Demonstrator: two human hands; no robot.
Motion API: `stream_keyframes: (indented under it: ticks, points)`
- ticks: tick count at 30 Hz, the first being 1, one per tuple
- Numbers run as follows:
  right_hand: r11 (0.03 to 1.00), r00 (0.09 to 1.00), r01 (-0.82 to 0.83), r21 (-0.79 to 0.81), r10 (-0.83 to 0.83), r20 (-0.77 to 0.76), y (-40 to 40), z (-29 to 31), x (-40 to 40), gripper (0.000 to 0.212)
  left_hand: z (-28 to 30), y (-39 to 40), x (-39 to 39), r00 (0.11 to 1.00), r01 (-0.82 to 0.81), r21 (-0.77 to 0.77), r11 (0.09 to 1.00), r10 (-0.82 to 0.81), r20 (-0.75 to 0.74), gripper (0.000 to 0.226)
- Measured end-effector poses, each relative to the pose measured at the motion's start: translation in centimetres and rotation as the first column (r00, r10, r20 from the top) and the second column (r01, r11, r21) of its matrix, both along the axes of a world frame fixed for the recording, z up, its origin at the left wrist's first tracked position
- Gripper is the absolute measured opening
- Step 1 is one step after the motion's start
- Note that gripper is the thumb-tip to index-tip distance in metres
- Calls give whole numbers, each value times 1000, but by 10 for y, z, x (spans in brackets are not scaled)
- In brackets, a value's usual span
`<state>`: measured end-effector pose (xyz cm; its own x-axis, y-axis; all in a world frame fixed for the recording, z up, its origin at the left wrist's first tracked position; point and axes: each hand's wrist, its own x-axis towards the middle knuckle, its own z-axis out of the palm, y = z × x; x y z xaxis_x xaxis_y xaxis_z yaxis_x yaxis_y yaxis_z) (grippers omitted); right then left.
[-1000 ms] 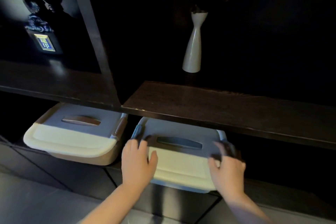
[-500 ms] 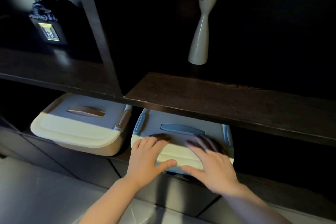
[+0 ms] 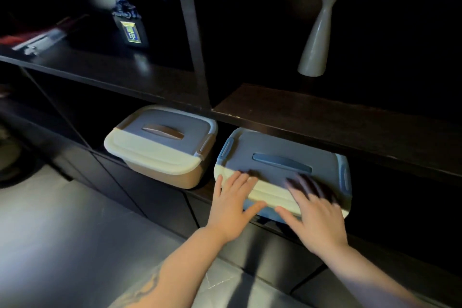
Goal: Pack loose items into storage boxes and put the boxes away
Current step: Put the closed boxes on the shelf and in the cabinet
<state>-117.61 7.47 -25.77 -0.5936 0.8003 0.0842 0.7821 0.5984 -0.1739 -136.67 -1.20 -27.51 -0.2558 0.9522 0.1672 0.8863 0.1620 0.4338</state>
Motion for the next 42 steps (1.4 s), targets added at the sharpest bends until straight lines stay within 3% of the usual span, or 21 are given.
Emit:
stream_keyframes:
  ticks: [4,6,8,10,14,21,25,28,34,42]
  points:
    - [1000,1000,3,22,-3,1,-39,-13,-10,71,-15,-48,10,986,28,26,999,-31,164,60]
    - [999,996,-52,12,52,-71,-60,-19,-20,74,-28,-71,3,945,-30,-9,1000,31,324,58]
    - [983,972,-167,-69,153,-178,-80,-27,-36,67,-47,-94,-13,854,-183,-76,980,197,482,53]
    - [945,948,-276,-174,238,-211,-98,-37,-57,59,-67,-109,-34,763,-326,-205,923,385,519,50]
    - [890,953,-297,-346,253,-168,-109,-53,-119,62,-89,-107,-86,557,-357,-336,872,487,673,44]
    - [908,990,-119,-401,139,20,-99,-78,-226,72,-107,-83,-179,654,52,-398,916,270,706,60]
    - [963,993,-105,-248,113,17,-112,-88,-237,69,-128,-69,-205,551,98,-429,898,310,775,65]
    - [943,992,-76,-324,105,73,-124,-94,-241,71,-140,-61,-211,503,147,-425,893,303,810,73]
    - [944,993,54,-326,-15,119,-119,-108,-264,85,-138,-49,-215,541,193,-419,887,260,800,68]
    - [956,996,81,-281,-66,62,-131,-132,-259,91,-153,-66,-211,404,166,-363,917,273,873,72]
